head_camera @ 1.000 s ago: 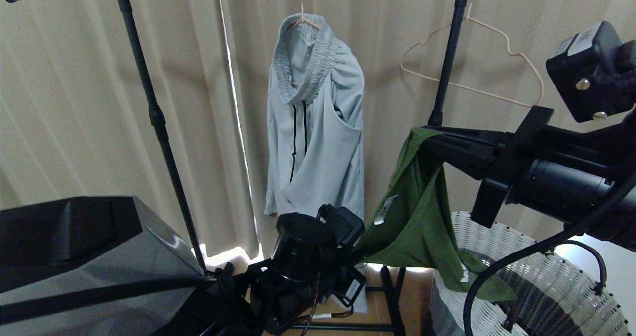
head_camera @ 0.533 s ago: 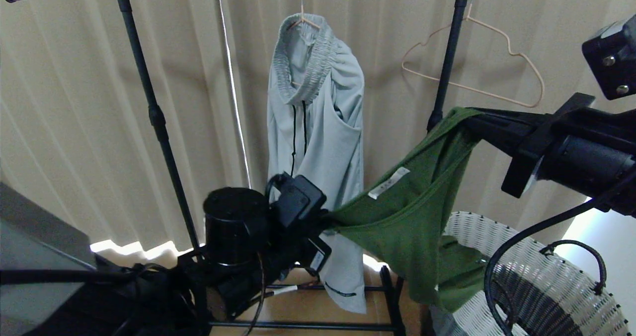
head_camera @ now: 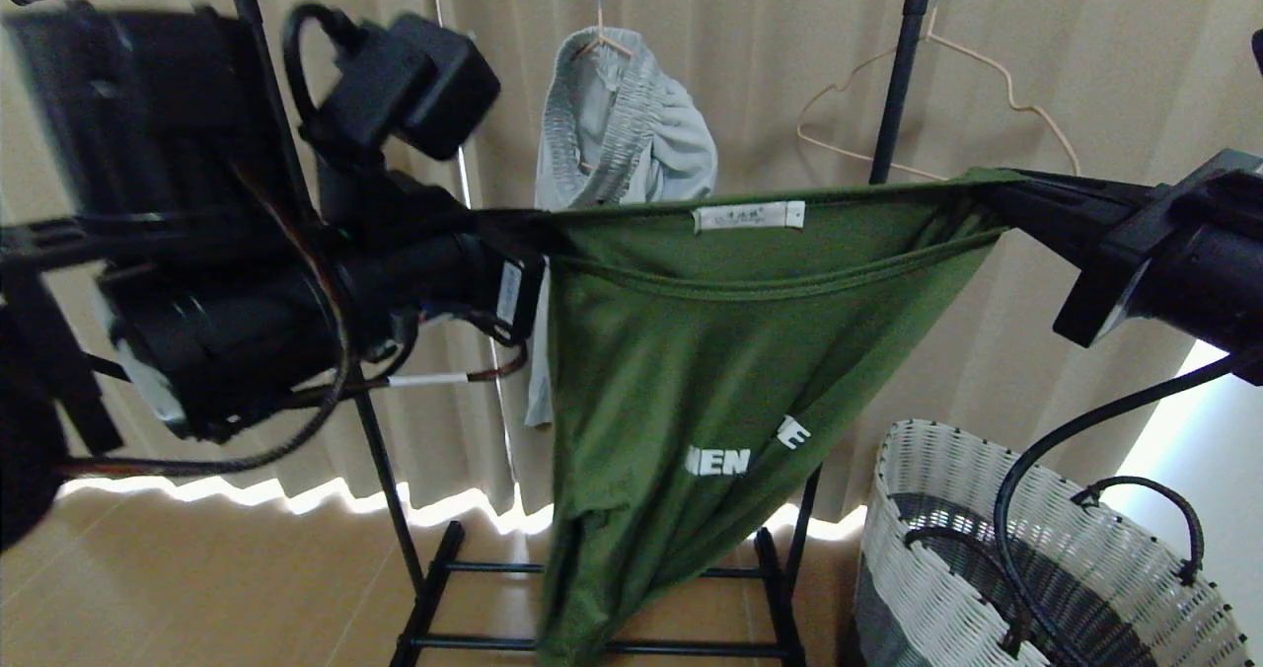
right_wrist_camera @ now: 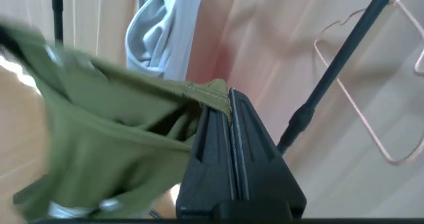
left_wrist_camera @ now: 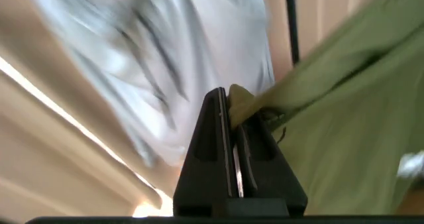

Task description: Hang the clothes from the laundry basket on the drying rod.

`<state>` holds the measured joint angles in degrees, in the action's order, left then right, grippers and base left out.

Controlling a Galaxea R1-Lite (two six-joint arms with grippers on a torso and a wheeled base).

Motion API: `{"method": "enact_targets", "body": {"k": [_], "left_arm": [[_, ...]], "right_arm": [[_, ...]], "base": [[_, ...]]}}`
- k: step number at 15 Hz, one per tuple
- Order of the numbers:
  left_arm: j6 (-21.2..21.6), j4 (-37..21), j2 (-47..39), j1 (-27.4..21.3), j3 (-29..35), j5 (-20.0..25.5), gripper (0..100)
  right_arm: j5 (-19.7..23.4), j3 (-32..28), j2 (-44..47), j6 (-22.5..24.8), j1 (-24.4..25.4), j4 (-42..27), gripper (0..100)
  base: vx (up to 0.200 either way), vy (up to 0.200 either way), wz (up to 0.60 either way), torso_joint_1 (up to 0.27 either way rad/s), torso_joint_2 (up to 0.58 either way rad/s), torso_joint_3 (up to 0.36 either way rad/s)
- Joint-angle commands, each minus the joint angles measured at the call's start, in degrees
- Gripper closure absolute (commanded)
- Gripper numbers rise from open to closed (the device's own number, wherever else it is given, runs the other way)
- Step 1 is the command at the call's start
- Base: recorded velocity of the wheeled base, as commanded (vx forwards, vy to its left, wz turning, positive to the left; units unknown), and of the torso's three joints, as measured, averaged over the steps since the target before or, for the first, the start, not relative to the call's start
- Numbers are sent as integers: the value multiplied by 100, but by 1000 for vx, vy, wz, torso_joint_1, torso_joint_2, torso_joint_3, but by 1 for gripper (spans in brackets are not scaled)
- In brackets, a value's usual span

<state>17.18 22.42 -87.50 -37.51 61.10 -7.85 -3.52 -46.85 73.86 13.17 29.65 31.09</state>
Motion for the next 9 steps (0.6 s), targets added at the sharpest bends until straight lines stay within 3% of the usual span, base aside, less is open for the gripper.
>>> {"method": "enact_targets", "body": {"k": [1, 4, 9], "left_arm": [[67, -308, 418, -37, 763, -428, 100], [163, -335, 489, -72, 763, -604, 100], [471, -335, 726, -116, 324, -604, 100]], "right_arm": [[1, -9, 32, -16, -12, 135, 100], [-8, 53, 172, -236, -12, 196, 100], [-34, 44, 295, -218, -214, 504, 100]], "base": [[0, 0, 0, 0, 0, 0], [0, 0, 0, 0, 0, 0], [0, 0, 0, 0, 0, 0]]}}
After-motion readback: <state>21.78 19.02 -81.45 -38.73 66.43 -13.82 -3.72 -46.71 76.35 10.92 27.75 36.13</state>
